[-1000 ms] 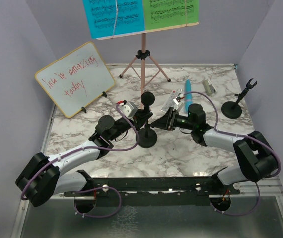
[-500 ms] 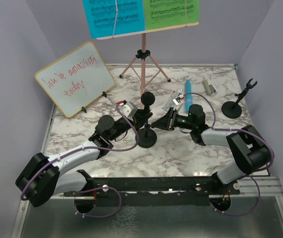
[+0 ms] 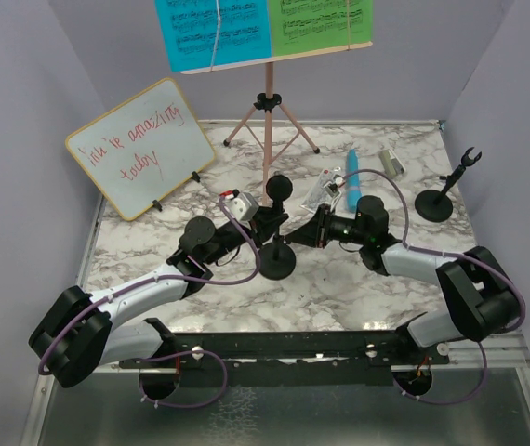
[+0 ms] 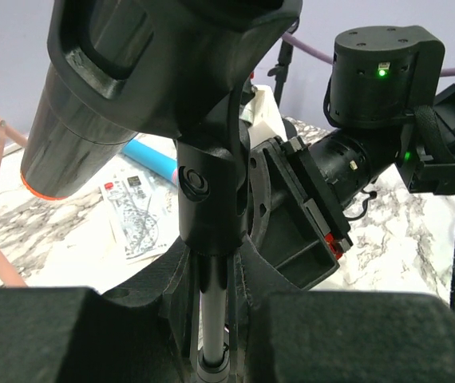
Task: Pack up the instrument practice props
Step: Unscrew the knob on the microphone stand.
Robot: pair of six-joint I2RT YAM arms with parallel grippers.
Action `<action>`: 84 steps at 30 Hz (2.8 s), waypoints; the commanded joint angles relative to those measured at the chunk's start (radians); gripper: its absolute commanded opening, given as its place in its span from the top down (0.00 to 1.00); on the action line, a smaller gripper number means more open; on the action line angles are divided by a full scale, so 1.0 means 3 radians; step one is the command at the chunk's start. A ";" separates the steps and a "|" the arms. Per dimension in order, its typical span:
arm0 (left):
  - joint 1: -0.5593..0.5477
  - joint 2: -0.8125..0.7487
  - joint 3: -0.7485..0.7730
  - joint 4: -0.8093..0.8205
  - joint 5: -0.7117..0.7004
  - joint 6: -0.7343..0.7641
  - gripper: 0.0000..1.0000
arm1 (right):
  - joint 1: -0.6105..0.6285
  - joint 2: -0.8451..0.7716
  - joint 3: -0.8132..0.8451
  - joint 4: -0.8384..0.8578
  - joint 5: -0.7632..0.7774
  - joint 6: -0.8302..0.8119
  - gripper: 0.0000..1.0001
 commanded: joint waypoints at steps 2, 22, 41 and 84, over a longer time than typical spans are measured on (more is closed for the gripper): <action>0.0018 0.0088 -0.0050 -0.0275 -0.0021 -0.0011 1.00 | 0.0113 -0.0339 0.0105 -0.0459 -0.0200 -0.1206 0.99; 0.0013 -0.0049 -0.0106 -0.0342 -0.0201 0.0070 1.00 | 0.1355 -0.0561 -0.0227 -0.0809 0.1618 -0.4897 0.99; 0.0020 -0.0086 -0.0060 -0.0555 -0.0409 0.0099 1.00 | 0.2547 0.0408 -0.0549 0.0660 0.4454 -0.8142 0.99; 0.0020 -0.0068 -0.0039 -0.0602 -0.0366 0.0153 1.00 | 0.0953 -0.1106 -0.0436 -0.0305 0.1999 -0.1081 0.22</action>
